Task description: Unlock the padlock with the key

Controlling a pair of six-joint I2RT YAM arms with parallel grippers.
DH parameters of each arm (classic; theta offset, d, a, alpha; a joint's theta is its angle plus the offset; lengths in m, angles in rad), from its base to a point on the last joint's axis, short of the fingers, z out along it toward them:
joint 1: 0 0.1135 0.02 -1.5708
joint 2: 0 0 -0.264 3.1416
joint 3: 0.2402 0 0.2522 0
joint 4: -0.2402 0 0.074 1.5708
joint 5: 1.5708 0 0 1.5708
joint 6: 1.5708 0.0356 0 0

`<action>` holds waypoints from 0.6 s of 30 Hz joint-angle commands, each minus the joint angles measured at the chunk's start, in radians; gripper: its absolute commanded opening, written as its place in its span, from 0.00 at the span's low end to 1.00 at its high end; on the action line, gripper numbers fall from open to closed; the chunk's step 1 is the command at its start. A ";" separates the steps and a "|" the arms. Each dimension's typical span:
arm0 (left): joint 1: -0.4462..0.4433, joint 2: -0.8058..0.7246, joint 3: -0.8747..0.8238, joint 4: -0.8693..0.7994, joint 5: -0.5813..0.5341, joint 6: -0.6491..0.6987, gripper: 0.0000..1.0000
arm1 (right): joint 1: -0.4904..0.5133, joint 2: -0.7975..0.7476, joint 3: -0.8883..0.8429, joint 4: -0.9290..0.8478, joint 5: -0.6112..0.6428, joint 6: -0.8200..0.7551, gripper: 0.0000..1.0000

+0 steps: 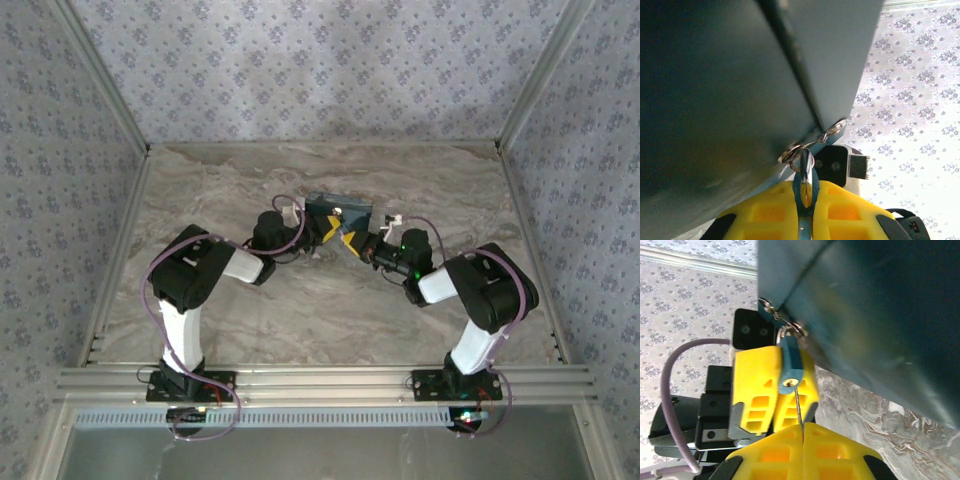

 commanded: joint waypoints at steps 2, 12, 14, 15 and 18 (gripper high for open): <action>-0.003 0.010 0.008 0.059 0.020 -0.002 0.03 | -0.002 -0.018 0.023 0.001 -0.018 -0.013 0.00; -0.004 0.009 0.004 0.067 0.020 -0.009 0.03 | 0.000 0.012 0.040 -0.006 -0.018 -0.014 0.00; -0.004 0.008 0.008 0.066 0.021 -0.008 0.03 | -0.003 0.008 0.033 -0.004 -0.019 -0.014 0.00; -0.004 0.009 0.008 0.065 0.020 -0.009 0.03 | -0.003 0.007 0.031 0.001 -0.023 -0.014 0.00; -0.003 0.008 0.009 0.063 0.019 -0.011 0.03 | -0.002 -0.004 0.027 -0.006 -0.024 -0.016 0.00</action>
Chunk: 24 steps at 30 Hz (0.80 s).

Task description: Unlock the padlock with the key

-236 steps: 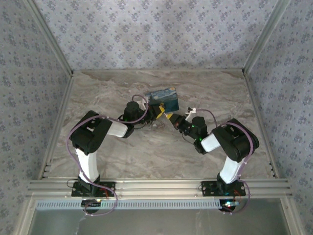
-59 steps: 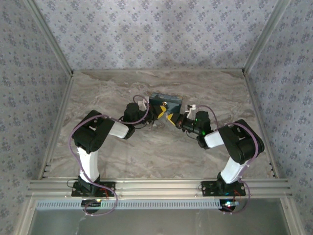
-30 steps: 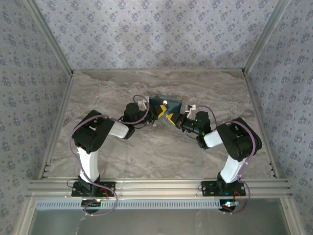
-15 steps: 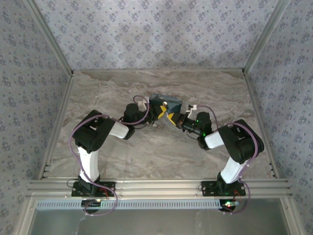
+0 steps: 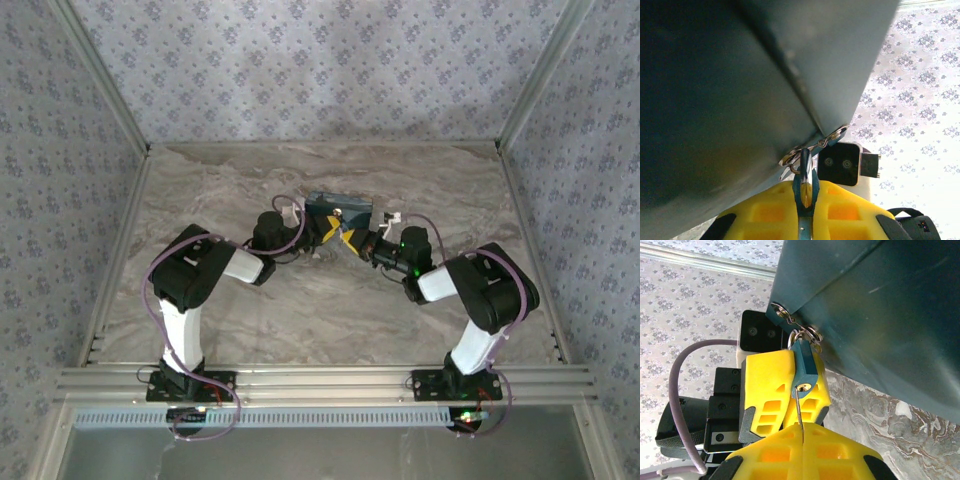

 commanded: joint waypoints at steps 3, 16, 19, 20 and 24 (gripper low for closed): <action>-0.002 0.001 0.011 0.056 0.019 -0.008 0.03 | -0.003 -0.020 -0.002 0.003 -0.013 -0.023 0.00; -0.001 0.003 0.012 0.056 0.016 -0.010 0.03 | 0.000 -0.012 -0.009 0.007 -0.016 -0.024 0.00; -0.002 0.003 0.014 0.057 0.016 -0.012 0.03 | 0.003 -0.003 -0.011 0.018 -0.012 -0.020 0.00; -0.002 0.004 0.014 0.058 0.018 -0.012 0.03 | 0.003 -0.002 -0.011 0.018 -0.010 -0.019 0.00; -0.001 0.002 0.010 0.059 0.018 -0.014 0.03 | 0.003 0.009 -0.002 0.017 -0.007 -0.020 0.00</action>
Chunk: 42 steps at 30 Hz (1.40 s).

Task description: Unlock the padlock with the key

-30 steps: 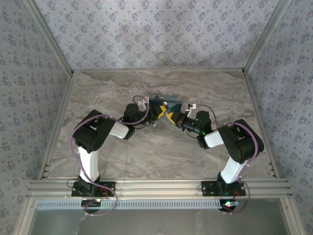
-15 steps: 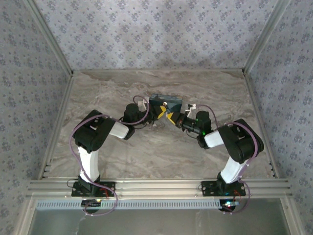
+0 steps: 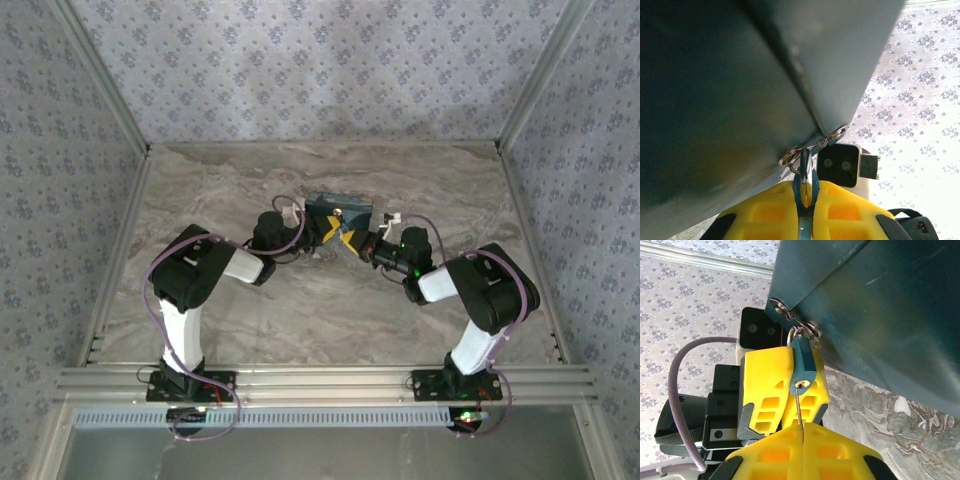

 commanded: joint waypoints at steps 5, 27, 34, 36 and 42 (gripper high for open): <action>-0.002 0.001 0.008 0.063 0.014 -0.007 0.03 | 0.010 0.032 0.010 0.031 -0.007 -0.015 0.00; -0.001 0.006 0.005 0.073 0.020 -0.013 0.03 | -0.004 -0.001 0.025 -0.003 0.004 -0.020 0.00; -0.007 0.003 0.006 0.077 0.031 -0.015 0.03 | -0.012 0.005 0.035 0.015 0.002 -0.013 0.00; -0.006 0.004 0.005 0.079 0.031 -0.015 0.03 | -0.011 0.003 0.041 0.012 0.003 -0.012 0.00; -0.011 0.009 0.005 0.079 0.035 -0.015 0.03 | -0.009 0.003 0.056 0.000 -0.012 -0.015 0.00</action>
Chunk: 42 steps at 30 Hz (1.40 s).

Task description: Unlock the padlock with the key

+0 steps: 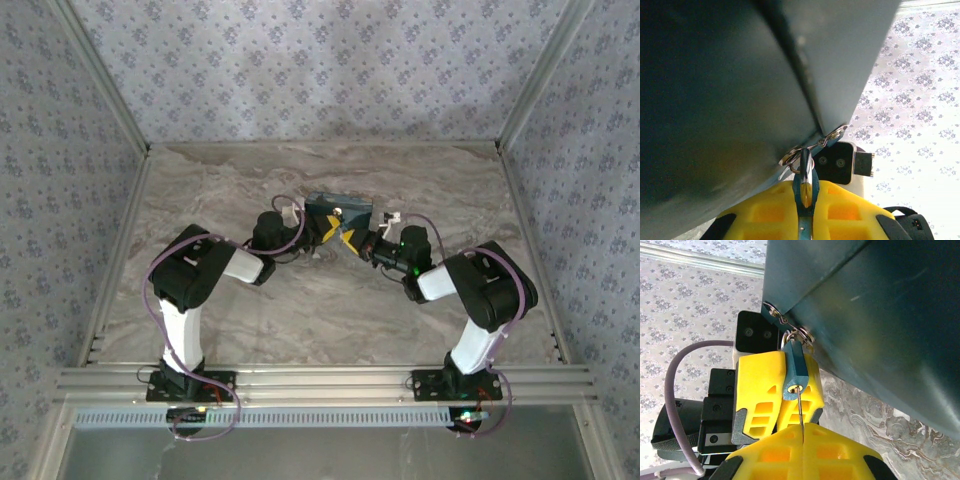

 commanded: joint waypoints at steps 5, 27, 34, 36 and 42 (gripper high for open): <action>-0.011 0.009 0.006 0.065 0.036 -0.003 0.03 | 0.002 -0.017 0.040 0.016 -0.016 -0.012 0.00; -0.005 0.015 0.010 0.069 0.033 -0.004 0.03 | 0.011 -0.001 0.046 0.013 -0.046 -0.014 0.00; -0.003 0.019 0.012 0.074 0.034 -0.009 0.03 | 0.016 0.004 0.045 0.015 -0.048 -0.014 0.00; -0.003 0.019 0.011 0.075 0.035 -0.010 0.03 | 0.009 0.001 0.043 0.014 -0.048 -0.016 0.00; -0.003 0.015 0.008 0.083 0.038 -0.011 0.03 | -0.005 0.005 0.052 0.000 -0.054 -0.008 0.00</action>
